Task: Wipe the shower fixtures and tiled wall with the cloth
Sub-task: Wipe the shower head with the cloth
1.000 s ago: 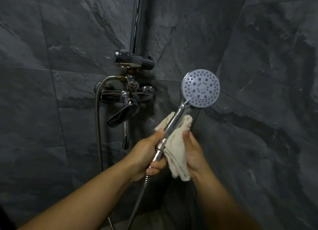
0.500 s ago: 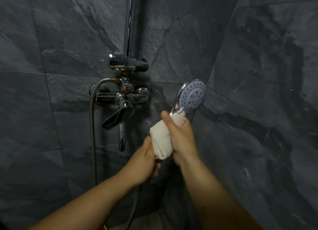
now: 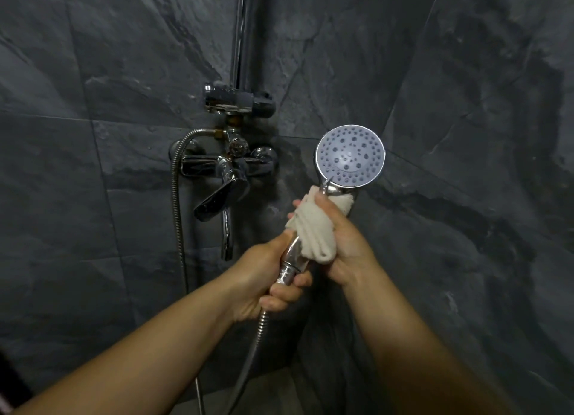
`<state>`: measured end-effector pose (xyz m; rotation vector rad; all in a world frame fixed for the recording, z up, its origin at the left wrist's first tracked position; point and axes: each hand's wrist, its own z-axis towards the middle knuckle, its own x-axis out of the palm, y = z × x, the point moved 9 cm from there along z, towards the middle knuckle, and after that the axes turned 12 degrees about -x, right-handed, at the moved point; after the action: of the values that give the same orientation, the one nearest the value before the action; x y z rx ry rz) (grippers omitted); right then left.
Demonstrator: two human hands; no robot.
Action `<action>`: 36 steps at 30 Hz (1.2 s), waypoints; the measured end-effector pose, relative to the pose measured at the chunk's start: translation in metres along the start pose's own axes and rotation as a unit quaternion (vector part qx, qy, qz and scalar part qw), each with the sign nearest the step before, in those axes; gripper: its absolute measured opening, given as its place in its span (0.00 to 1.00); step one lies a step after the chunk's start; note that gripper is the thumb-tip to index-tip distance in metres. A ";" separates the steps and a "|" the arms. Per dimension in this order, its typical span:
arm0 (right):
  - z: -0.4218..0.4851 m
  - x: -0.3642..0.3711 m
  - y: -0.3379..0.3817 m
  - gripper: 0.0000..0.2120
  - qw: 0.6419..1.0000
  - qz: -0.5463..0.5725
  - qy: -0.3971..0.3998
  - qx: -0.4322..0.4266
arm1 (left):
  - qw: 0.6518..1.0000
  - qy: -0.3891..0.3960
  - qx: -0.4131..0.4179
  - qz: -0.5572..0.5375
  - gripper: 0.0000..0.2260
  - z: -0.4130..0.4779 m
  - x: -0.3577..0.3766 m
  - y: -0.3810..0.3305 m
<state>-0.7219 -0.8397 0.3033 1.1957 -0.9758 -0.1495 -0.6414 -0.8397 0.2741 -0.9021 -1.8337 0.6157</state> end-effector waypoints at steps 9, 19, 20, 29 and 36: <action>0.010 -0.021 0.038 0.23 0.992 -0.063 -0.037 -0.103 | 0.996 -0.025 0.037 0.081 0.22 0.000 -0.003 0.006; -0.004 -0.016 0.031 0.05 0.975 -0.128 -0.087 -0.156 | 0.949 -0.173 0.165 0.205 0.11 -0.015 -0.014 -0.025; 0.005 -0.019 0.045 0.05 0.975 -0.105 -0.099 -0.168 | 0.945 -0.177 0.167 0.217 0.11 -0.014 -0.016 -0.024; -0.011 -0.010 0.002 0.07 0.977 -0.131 -0.120 -0.116 | 0.779 -0.360 0.343 0.382 0.07 -0.042 -0.026 -0.057; 0.021 -0.031 0.025 0.13 0.990 0.012 -0.123 -0.072 | 0.711 -0.384 0.375 0.454 0.11 -0.050 -0.025 -0.043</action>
<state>-0.7645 -0.8266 0.3071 1.0488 -1.1746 -0.3481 -0.6029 -0.8844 0.3129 -0.9781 -1.3693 2.4665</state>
